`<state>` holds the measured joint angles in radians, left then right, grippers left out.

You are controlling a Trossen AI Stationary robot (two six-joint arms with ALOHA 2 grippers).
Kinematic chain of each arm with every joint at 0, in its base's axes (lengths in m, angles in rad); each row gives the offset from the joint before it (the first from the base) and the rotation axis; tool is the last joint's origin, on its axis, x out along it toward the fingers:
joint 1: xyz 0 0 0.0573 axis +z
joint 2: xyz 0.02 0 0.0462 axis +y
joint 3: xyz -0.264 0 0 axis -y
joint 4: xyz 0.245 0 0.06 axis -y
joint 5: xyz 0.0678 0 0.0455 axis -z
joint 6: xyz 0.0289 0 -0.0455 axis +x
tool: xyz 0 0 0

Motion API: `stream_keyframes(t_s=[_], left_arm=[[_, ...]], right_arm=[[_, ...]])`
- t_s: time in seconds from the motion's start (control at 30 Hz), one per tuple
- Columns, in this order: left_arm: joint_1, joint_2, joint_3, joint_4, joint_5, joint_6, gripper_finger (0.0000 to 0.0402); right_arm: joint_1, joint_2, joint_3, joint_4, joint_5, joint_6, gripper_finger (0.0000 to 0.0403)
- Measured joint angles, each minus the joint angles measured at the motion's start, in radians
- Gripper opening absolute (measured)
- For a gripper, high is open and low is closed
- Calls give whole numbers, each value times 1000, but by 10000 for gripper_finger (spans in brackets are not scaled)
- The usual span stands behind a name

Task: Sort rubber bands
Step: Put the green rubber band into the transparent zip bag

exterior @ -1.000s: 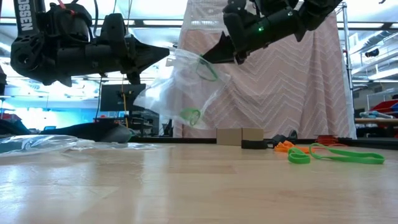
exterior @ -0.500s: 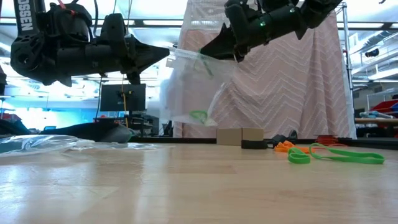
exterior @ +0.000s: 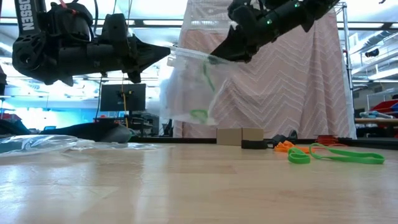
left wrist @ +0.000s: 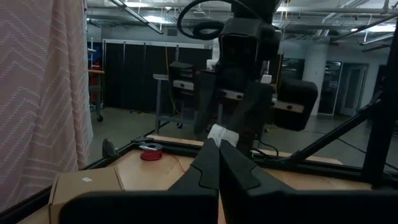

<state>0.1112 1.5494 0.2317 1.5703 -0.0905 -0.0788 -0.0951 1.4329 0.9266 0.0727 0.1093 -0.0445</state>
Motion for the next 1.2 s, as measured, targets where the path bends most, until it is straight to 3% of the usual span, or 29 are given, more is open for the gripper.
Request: stream_keyframes(t_s=[0.4, 0.63, 0.7, 0.9, 1.07, 1.2], left_arm=[[0, 0, 0, -48, -40, 23, 3], [0, 0, 0, -28, -43, 23, 3], [0, 0, 0, -19, -41, 23, 3], [0, 0, -1, -22, -29, 19, 3], [0, 0, 0, -23, -29, 19, 3], [0, 0, 0, -20, -29, 19, 3]], right_arm=[[5, -149, 63, -236, -25, -19, 129], [127, -244, 6, -498, -19, 242, 129], [176, -237, -73, -482, -13, 366, 128], [344, -193, -313, -206, 36, 690, 128], [449, -191, -391, -183, 88, 909, 126], [513, -171, -403, -178, 160, 991, 126]])
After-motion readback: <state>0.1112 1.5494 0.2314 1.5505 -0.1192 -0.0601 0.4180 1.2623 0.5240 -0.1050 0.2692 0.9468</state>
